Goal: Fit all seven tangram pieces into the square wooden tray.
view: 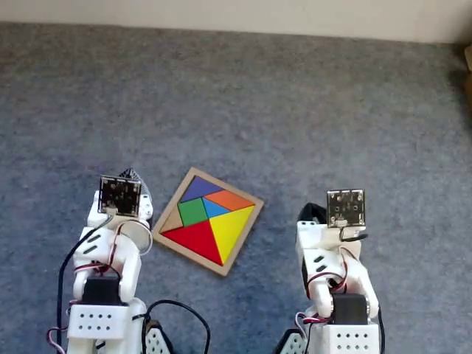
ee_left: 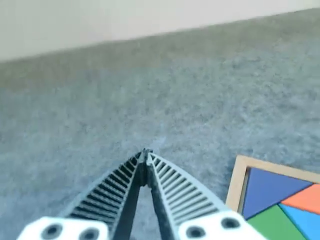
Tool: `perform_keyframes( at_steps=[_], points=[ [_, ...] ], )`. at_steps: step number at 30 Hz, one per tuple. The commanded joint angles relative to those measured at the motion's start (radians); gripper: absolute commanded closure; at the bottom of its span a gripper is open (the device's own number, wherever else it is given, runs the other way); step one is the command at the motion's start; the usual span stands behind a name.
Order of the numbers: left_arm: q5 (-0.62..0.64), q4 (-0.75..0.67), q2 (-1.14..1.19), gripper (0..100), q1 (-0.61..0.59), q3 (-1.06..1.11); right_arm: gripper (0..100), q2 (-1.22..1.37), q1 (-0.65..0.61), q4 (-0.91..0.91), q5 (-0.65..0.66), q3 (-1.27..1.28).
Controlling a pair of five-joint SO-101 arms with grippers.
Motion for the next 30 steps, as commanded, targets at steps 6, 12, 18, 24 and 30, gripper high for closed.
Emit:
perform_keyframes(
  at_steps=[6,12,18,24,30],
  points=[
    [-0.011,0.249,-0.07,99,0.016,0.03,98.9,-0.019,0.01,0.341,-0.003,0.104],
    [-0.011,0.512,-0.077,99,0.016,0.03,98.9,-0.019,0.01,0.423,-0.003,0.104],
    [-0.011,0.707,-0.09,99,0.016,0.022,98.9,-0.019,0.008,0.424,-0.003,0.104],
    [-0.011,0.753,-0.14,99,0.016,0.025,98.9,-0.019,0.008,0.424,-0.003,0.104],
    [-0.011,0.796,-0.168,99,0.018,0.024,98.9,-0.019,0.008,0.424,-0.003,0.104]
  ],
)
